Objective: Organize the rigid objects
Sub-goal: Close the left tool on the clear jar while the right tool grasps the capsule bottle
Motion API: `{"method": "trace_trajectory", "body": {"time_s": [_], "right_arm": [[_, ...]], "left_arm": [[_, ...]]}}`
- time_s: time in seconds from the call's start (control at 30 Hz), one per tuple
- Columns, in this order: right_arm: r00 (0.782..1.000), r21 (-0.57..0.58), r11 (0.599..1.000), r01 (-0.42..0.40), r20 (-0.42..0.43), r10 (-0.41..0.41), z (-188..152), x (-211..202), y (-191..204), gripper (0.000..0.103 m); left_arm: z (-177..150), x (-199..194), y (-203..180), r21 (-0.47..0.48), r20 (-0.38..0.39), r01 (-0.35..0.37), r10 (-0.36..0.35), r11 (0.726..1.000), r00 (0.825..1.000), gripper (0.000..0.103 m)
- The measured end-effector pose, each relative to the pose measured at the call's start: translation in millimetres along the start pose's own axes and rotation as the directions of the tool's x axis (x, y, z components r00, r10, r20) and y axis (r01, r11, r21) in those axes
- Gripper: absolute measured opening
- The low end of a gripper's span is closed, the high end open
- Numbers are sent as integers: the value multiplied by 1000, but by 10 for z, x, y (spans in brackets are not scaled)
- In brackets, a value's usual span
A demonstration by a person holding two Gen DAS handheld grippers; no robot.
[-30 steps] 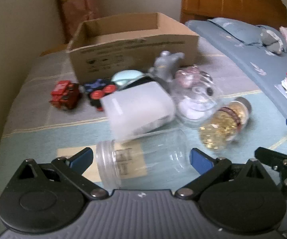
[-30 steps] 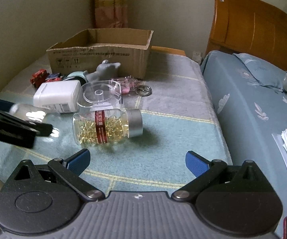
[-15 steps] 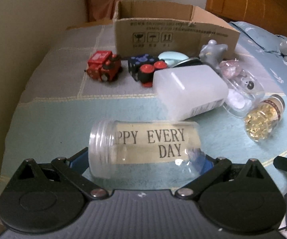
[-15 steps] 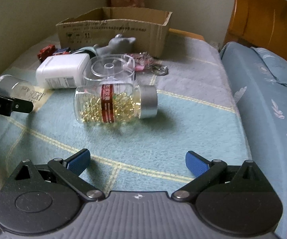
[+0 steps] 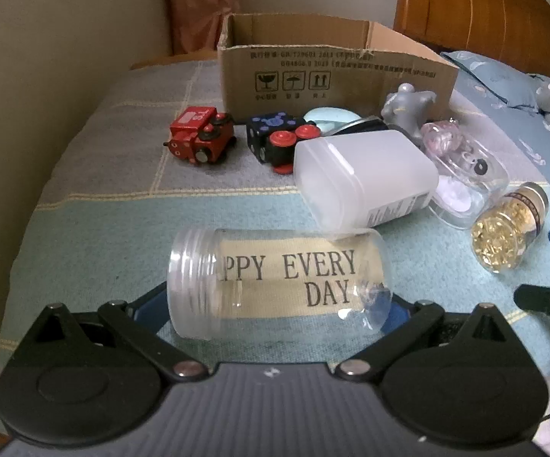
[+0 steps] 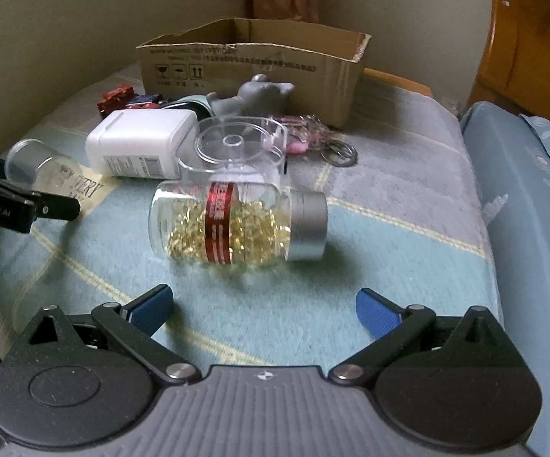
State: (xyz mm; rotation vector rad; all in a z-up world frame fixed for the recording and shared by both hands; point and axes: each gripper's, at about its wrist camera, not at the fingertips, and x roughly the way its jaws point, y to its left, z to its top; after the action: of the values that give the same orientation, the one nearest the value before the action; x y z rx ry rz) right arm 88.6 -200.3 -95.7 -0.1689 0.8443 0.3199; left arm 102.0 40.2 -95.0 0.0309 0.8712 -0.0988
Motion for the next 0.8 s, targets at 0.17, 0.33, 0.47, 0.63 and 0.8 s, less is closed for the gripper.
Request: {"method": "trace_trajectory", "body": {"time_s": [0.17,0.33,0.47,0.63,0.8], "right_arm": [[999,0,999,-43,27,43,111,-5,12,103],[998,-15,999,-52,29,53,231,33,62,103],[998,-18,999,-51,22,51,269,47,143,103],[999,58,997,-41,0,41,341,54,142,103],[1000,127,992,-11,-15,13,405,71,171,103]], "left_arm": [[1,-3,-1,-2,0,-5,5,1000,1000,103],[17,-1,-19,-2,-3,-18,18,1000,1000,102],[25,-12,-51,1,-5,-36,36,999,999,102],[46,-52,-104,9,1,-59,59,998,998,102],[109,-73,-149,26,22,-80,80,996,997,102]]}}
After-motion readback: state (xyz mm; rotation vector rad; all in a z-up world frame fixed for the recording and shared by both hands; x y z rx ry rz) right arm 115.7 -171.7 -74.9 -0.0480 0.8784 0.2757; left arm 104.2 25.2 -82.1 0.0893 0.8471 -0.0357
